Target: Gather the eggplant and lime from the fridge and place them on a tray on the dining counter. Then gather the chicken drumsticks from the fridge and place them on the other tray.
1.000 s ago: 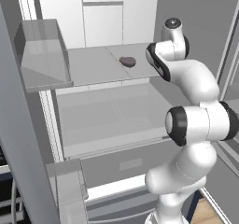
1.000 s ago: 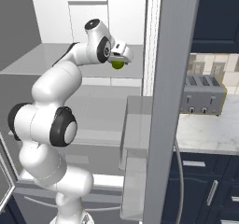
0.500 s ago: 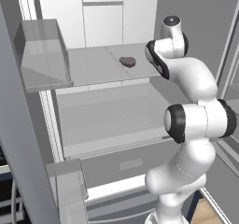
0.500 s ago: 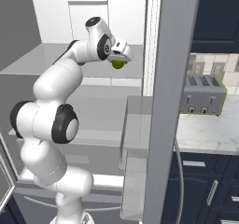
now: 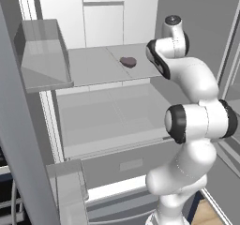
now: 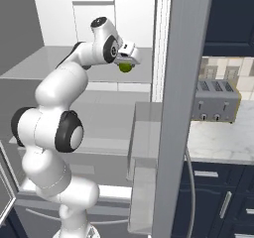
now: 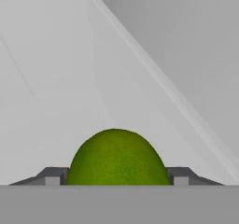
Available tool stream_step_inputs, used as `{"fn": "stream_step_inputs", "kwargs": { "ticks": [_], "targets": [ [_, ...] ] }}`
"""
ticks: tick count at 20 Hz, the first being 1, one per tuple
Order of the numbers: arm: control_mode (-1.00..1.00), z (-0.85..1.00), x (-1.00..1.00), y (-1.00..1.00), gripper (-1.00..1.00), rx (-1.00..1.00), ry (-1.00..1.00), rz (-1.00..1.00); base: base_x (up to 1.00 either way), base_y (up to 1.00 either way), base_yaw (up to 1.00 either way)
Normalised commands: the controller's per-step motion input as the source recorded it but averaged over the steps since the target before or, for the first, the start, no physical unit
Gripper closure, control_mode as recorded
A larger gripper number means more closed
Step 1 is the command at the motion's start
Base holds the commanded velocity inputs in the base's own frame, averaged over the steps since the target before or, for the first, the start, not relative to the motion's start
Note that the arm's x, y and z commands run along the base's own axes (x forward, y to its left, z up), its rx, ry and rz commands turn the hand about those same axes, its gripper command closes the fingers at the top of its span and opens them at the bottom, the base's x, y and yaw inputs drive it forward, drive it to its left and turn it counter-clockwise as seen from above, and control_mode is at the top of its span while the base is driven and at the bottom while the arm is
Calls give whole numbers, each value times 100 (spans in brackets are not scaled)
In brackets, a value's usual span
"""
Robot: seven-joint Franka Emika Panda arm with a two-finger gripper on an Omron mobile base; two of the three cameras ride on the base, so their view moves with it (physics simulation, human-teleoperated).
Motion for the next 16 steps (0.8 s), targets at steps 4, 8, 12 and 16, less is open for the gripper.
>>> {"fn": "stream_step_inputs", "kwargs": {
  "ticks": [4,8,12,16],
  "targets": [
    [-100,50,-36,0,100,1,-10,0,0,0,0],
    [-100,31,-58,0,100,0,-5,4,0,0,0],
    [-100,6,-84,1,100,3,-9,16,0,0,0],
    [-100,9,-43,23,100,13,-26,18,0,0,0]
  ]
}}
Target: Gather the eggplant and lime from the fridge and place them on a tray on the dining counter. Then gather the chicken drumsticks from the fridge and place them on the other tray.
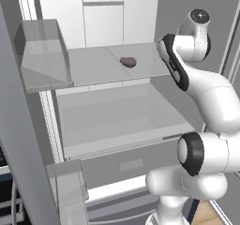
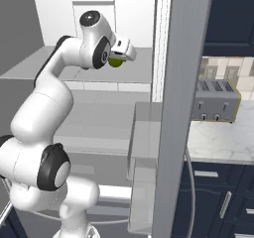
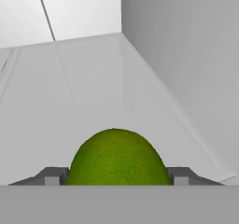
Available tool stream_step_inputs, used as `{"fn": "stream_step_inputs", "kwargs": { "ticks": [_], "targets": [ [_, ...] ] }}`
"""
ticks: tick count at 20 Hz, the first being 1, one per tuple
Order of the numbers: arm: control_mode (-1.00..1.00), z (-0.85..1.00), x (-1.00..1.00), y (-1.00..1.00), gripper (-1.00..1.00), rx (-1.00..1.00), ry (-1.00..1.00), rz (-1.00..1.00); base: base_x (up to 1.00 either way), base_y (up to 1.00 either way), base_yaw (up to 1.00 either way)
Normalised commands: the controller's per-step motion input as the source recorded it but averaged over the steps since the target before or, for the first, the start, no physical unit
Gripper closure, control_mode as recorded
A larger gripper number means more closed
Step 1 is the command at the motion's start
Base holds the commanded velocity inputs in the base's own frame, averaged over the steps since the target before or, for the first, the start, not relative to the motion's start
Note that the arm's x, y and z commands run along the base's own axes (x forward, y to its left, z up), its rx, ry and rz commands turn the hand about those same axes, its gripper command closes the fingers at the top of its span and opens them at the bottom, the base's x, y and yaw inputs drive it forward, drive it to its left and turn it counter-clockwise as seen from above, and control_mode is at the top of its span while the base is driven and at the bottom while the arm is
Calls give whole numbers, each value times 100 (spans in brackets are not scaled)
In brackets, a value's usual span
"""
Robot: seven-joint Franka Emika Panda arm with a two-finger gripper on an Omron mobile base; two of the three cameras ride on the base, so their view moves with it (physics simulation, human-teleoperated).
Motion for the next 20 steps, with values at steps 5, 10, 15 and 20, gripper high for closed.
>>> {"fn": "stream_step_inputs", "kwargs": {
  "ticks": [5,10,15,20],
  "targets": [
    [-100,0,-47,42,100,3,-7,13,0,0,0],
    [-100,5,-78,23,100,0,0,2,0,0,0],
    [-100,3,-76,22,100,0,-11,0,0,0,0],
    [-100,13,-92,16,100,0,-1,0,0,0,0]
  ]
}}
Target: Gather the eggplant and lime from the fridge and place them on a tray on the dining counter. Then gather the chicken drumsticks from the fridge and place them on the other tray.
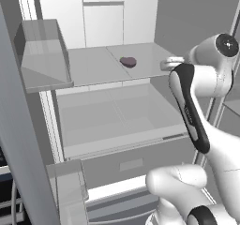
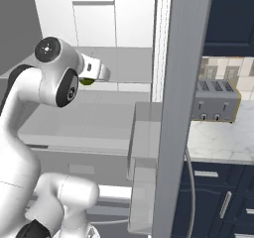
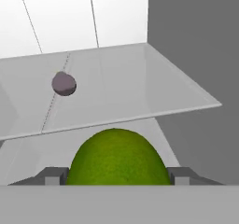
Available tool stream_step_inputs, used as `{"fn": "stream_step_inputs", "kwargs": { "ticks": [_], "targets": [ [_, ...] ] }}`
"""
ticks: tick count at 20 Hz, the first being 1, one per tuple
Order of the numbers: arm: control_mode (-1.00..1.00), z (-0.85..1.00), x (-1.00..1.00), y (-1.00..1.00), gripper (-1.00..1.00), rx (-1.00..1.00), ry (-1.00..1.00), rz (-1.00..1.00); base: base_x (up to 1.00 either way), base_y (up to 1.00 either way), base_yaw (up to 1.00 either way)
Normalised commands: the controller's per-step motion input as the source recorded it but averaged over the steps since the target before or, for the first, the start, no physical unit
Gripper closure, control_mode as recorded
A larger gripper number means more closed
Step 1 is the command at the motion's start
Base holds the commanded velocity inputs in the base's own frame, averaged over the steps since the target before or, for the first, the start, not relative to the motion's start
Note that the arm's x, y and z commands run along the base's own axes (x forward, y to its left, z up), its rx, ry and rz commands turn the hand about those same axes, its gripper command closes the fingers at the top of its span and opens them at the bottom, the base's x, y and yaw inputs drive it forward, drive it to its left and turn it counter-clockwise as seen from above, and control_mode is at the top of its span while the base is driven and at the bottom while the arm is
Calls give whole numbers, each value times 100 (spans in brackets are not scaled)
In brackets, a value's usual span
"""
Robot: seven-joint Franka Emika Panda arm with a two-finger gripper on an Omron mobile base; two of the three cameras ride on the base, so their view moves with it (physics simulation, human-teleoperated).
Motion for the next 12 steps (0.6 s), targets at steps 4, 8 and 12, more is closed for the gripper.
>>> {"fn": "stream_step_inputs", "kwargs": {
  "ticks": [4,8,12],
  "targets": [
    [-100,1,-90,1,100,0,0,0,0,0,0],
    [-100,0,-69,0,100,0,0,0,0,0,0],
    [-100,0,-52,6,100,0,2,0,0,0,0]
  ]
}}
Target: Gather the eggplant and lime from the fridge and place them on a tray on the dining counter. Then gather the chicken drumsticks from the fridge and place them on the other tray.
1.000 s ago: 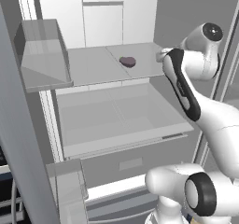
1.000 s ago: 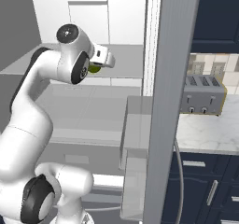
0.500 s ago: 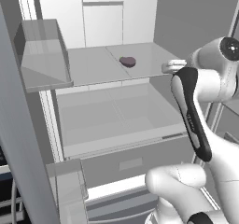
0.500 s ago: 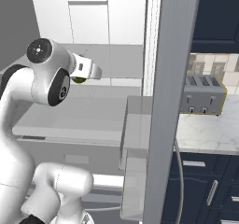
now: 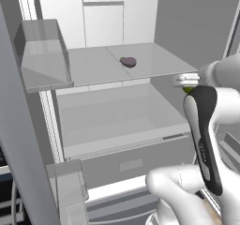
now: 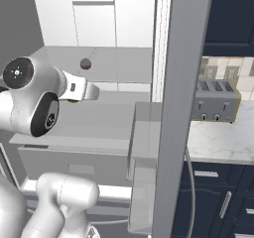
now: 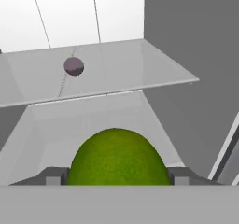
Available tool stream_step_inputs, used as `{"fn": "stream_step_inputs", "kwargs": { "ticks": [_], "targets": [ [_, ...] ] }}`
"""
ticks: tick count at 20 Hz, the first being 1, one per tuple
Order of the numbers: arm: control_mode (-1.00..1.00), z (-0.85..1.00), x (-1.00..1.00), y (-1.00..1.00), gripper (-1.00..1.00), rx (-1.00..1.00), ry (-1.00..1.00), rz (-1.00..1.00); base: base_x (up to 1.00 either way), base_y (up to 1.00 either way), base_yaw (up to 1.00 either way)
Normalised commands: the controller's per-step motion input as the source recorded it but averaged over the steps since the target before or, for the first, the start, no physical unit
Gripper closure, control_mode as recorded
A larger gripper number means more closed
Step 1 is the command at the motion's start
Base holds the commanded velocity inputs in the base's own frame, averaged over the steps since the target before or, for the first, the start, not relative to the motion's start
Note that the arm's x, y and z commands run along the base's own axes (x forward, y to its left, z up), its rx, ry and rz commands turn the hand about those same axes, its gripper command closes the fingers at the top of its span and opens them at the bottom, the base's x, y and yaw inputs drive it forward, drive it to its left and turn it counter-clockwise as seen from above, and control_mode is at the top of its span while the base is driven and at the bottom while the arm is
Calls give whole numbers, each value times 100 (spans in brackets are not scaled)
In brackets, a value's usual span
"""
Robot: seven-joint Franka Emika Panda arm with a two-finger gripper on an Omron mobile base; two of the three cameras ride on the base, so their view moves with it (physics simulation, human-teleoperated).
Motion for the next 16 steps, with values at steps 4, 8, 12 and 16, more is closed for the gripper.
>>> {"fn": "stream_step_inputs", "kwargs": {
  "ticks": [4,8,12,16],
  "targets": [
    [-100,0,-53,9,100,-1,0,0,0,0,0],
    [-100,0,-53,10,100,-1,0,0,0,0,0],
    [-100,0,-41,9,100,0,0,0,0,0,0],
    [-100,0,-27,4,100,0,0,0,0,0,0]
  ]
}}
